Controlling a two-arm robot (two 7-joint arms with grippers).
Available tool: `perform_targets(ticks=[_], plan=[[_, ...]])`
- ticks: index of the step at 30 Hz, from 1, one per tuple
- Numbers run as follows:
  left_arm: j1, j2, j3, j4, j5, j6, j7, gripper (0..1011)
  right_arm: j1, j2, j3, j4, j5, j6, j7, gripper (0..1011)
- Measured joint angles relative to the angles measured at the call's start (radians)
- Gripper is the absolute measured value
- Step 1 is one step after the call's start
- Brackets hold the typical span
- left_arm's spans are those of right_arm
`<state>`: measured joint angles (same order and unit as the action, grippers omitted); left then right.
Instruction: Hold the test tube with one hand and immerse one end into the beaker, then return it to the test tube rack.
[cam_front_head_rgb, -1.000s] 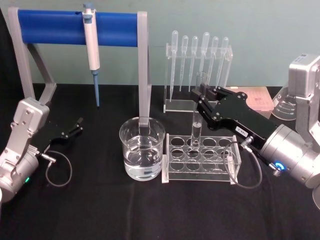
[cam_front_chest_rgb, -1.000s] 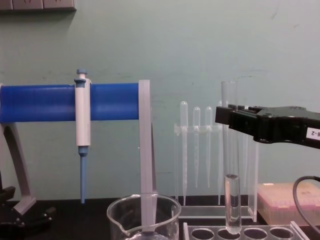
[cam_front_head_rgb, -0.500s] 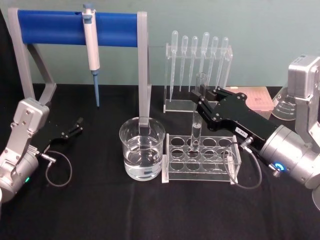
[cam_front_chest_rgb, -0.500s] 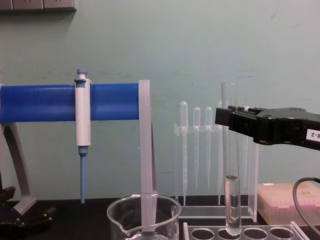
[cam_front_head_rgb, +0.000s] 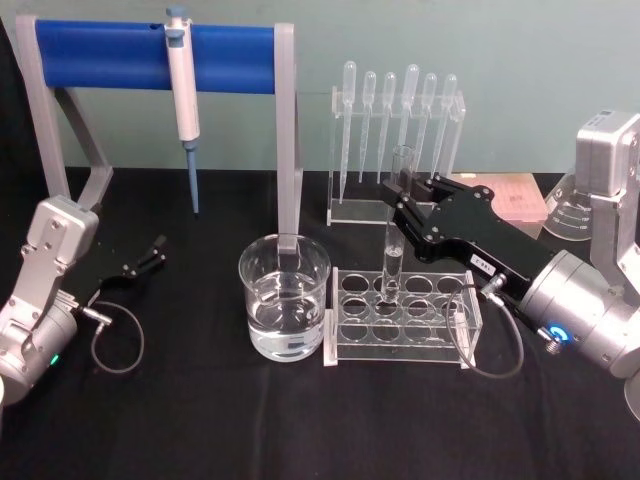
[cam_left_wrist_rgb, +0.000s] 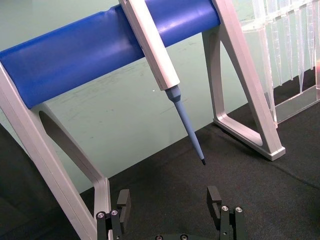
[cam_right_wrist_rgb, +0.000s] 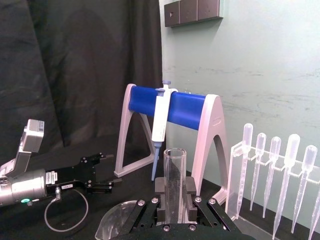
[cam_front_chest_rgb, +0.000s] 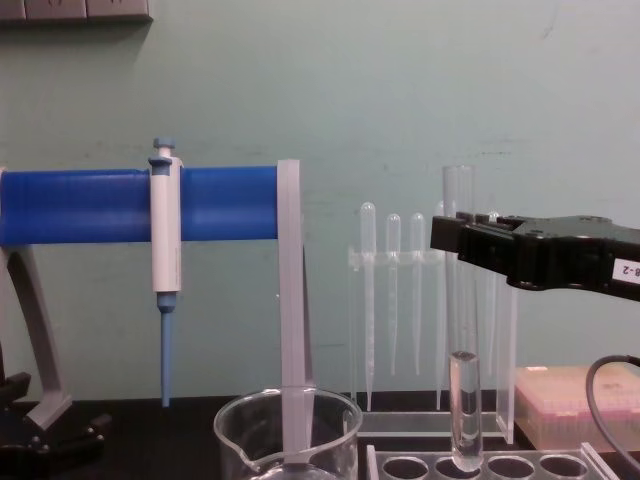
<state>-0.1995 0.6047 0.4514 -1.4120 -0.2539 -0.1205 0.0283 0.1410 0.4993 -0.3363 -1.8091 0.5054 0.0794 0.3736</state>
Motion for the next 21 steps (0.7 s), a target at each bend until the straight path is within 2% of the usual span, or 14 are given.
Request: perform_targets(ticks=[21], plan=[[0.0, 0.0, 0.0, 0.0, 0.0, 0.0, 0.0, 1000, 0.0, 0.0, 0.0, 0.0, 0.0, 0.0, 0.0, 223]])
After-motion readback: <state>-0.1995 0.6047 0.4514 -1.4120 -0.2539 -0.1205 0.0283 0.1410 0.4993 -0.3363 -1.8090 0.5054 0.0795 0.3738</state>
